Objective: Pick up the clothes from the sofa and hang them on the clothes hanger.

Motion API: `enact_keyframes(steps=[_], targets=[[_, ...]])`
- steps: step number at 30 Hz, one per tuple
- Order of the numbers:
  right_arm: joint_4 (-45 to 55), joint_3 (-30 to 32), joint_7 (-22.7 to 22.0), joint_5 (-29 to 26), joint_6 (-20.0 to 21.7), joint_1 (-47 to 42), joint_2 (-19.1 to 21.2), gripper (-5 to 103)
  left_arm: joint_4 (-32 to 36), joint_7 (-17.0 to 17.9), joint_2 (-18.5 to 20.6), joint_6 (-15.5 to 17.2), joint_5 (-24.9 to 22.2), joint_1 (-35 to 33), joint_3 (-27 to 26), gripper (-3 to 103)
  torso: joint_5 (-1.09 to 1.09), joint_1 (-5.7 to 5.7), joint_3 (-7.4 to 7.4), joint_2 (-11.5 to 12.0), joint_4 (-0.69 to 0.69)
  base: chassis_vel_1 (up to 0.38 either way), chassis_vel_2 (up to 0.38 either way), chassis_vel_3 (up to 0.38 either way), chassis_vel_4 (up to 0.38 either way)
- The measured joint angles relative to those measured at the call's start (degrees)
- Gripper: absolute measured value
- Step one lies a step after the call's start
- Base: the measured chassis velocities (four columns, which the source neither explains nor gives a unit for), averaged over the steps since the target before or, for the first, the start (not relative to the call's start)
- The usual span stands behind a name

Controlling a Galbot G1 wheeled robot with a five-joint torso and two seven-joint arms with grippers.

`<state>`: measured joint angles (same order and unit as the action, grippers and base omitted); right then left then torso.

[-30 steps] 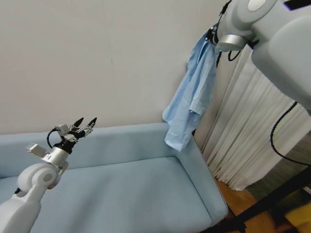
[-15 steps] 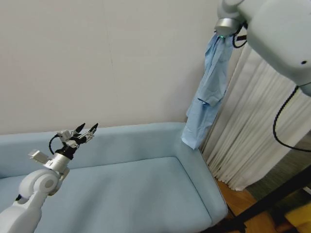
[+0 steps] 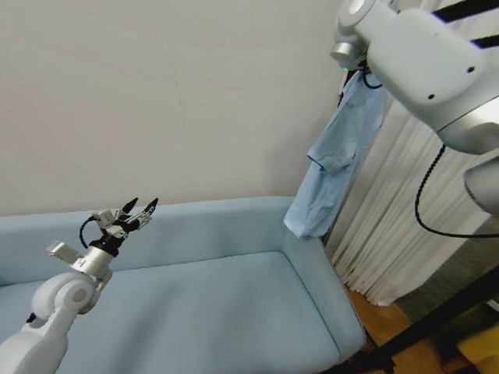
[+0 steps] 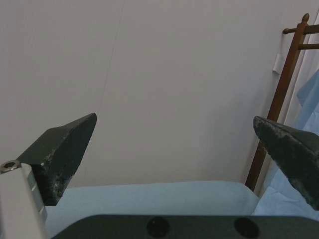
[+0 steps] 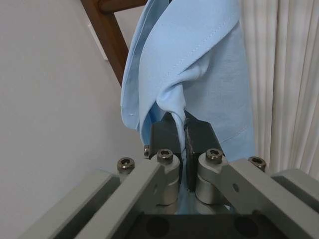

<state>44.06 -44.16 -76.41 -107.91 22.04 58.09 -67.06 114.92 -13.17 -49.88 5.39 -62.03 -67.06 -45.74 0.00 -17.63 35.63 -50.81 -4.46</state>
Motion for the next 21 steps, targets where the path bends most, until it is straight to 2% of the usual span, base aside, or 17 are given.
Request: enact_keyframes(steps=[9,21], targets=[[-9.2,1.2,3.0,3.3,0.7,-0.2,-3.7,2,-0.9,-1.1,0.1,-0.5,-0.2,0.2,0.1,100,-0.01,0.0,0.0,0.0,0.01,0.0,0.0,0.0,0.0],[-10.4,2.0,6.4,5.8,1.4,-1.5,-1.5,2,-1.7,-2.1,0.0,-1.3,-0.2,0.0,0.2,100,0.01,0.01,0.0,0.0,0.0,0.0,0.0,0.0,0.0]])
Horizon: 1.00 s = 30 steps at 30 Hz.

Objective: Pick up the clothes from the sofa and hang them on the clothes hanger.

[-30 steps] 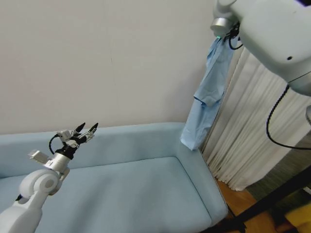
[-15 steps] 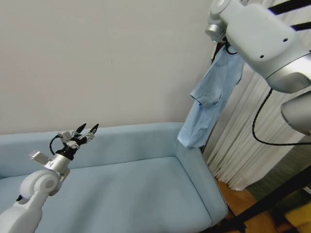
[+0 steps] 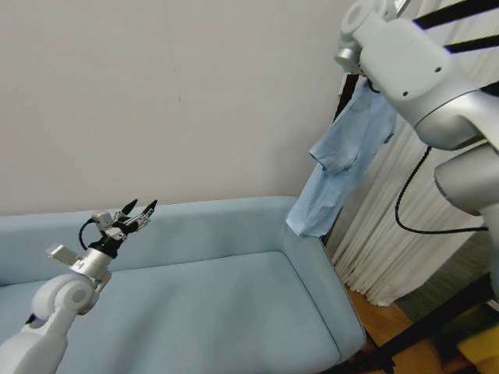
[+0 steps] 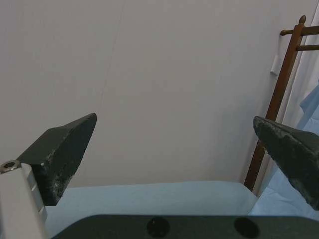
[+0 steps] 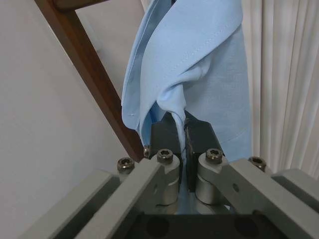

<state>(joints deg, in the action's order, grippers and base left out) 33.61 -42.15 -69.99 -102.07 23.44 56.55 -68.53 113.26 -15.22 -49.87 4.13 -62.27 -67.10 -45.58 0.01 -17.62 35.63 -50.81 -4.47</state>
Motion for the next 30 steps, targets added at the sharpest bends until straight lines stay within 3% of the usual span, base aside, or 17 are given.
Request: enact_keyframes(steps=[30], targets=[[-2.0,2.5,6.4,6.1,0.9,-3.0,2.4,2,0.0,-0.4,0.3,0.1,-0.1,0.0,0.5,100,-0.02,0.0,0.0,0.0,0.01,0.0,0.0,0.0,0.0]])
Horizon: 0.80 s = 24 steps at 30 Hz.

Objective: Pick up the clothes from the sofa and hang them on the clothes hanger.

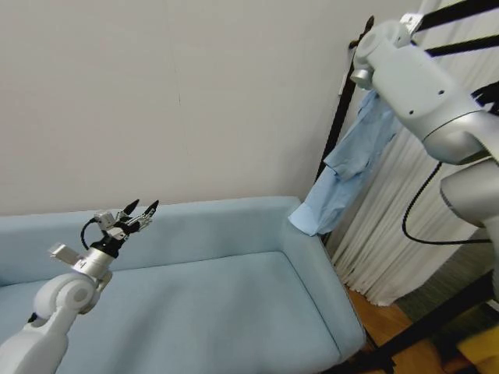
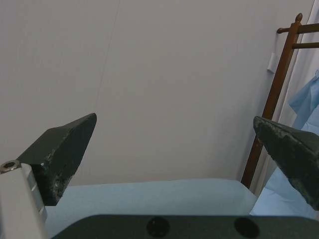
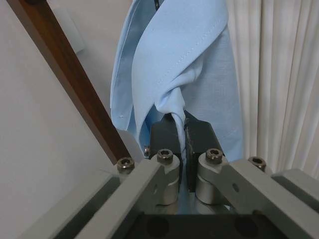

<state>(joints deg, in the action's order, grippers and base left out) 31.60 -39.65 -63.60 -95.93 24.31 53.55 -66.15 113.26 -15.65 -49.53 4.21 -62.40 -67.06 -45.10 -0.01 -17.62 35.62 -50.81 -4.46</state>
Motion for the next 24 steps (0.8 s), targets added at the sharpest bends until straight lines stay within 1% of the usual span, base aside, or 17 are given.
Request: enact_keyframes(steps=[17,21,24], targets=[[0.5,1.3,0.0,1.5,-0.2,-1.7,0.4,2,-0.7,-0.7,-0.3,0.1,0.3,1.7,1.2,100,0.0,-0.01,0.0,0.0,-0.01,0.0,0.0,0.0,0.0],[0.6,1.4,0.2,1.8,-0.2,-1.8,0.4,2,-0.8,-0.9,-0.3,0.2,0.4,1.8,1.3,100,0.01,0.0,0.0,0.0,-0.01,0.0,0.0,0.0,0.0],[0.5,1.4,1.2,2.4,-0.2,-2.2,0.6,2,-0.9,-1.0,-0.6,0.2,0.5,1.9,1.7,100,0.0,0.0,0.0,0.0,0.0,0.0,0.0,0.0,0.0]])
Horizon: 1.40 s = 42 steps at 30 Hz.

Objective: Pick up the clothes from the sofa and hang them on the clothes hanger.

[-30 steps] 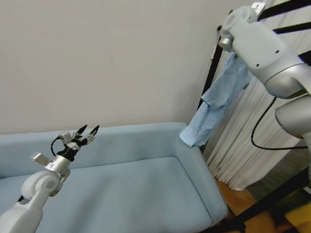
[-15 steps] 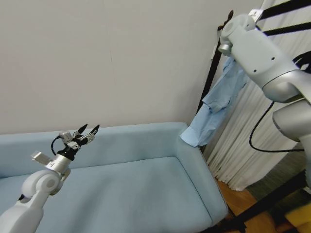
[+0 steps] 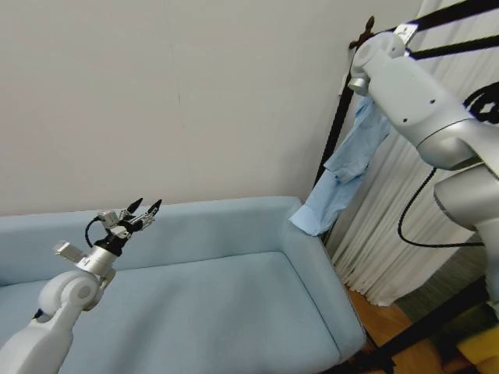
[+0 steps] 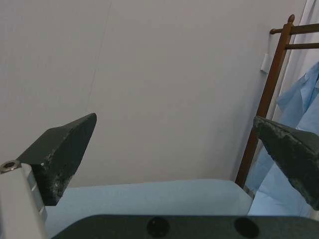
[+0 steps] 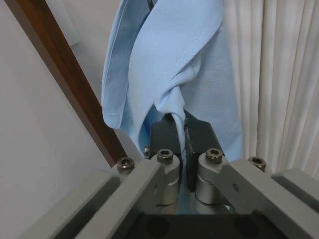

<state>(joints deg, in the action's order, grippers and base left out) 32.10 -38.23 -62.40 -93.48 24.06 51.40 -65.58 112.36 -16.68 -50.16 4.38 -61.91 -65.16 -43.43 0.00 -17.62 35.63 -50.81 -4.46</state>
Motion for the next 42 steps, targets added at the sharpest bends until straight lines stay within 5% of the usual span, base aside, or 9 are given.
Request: enact_keyframes(steps=[6,10,13,16,20,22,29,42], targets=[[0.0,0.4,0.7,0.3,0.1,-0.2,0.1,-1,-0.4,-0.1,-0.1,0.0,0.1,0.6,0.3,100,0.01,0.0,0.0,0.0,0.0,0.0,0.0,0.0,0.0],[0.0,0.4,1.5,0.6,0.5,-0.2,0.2,8,-0.6,-0.1,-0.1,0.0,0.1,0.9,0.4,100,0.01,0.0,0.0,0.0,0.0,0.0,0.0,0.0,0.0],[0.1,0.2,1.8,0.7,0.7,-0.2,0.3,25,-0.6,-0.2,-0.1,0.0,0.1,1.0,0.5,100,0.01,0.0,0.0,0.0,-0.01,0.0,0.0,0.0,0.0],[0.2,0.1,1.9,0.7,0.8,-0.2,0.4,30,-0.6,-0.2,-0.2,0.0,0.1,1.1,0.6,100,0.01,0.0,0.0,0.0,0.0,0.0,0.0,0.0,0.0],[1.2,-0.8,1.9,0.6,1.0,0.1,0.5,62,-0.5,-0.2,-0.6,0.1,0.3,1.4,1.0,100,0.01,0.0,0.0,0.0,0.0,0.0,0.0,0.0,0.0],[1.4,-1.0,1.9,0.6,1.0,0.2,0.6,62,-0.5,-0.2,-0.6,0.1,0.4,1.4,1.0,100,0.01,0.0,0.0,0.0,0.0,0.0,0.0,0.0,0.0],[5.2,-2.5,0.8,-0.4,1.0,0.3,1.8,94,-0.4,-0.2,-1.1,0.1,0.8,1.4,1.2,100,0.0,0.0,0.0,0.0,0.0,0.0,0.0,0.0,0.0],[11.0,-3.9,-0.9,-1.7,1.0,0.2,3.5,100,-0.1,-0.1,-2.0,0.1,1.4,1.1,1.4,100,0.0,0.0,0.0,0.0,0.0,0.0,0.0,0.0,0.0]])
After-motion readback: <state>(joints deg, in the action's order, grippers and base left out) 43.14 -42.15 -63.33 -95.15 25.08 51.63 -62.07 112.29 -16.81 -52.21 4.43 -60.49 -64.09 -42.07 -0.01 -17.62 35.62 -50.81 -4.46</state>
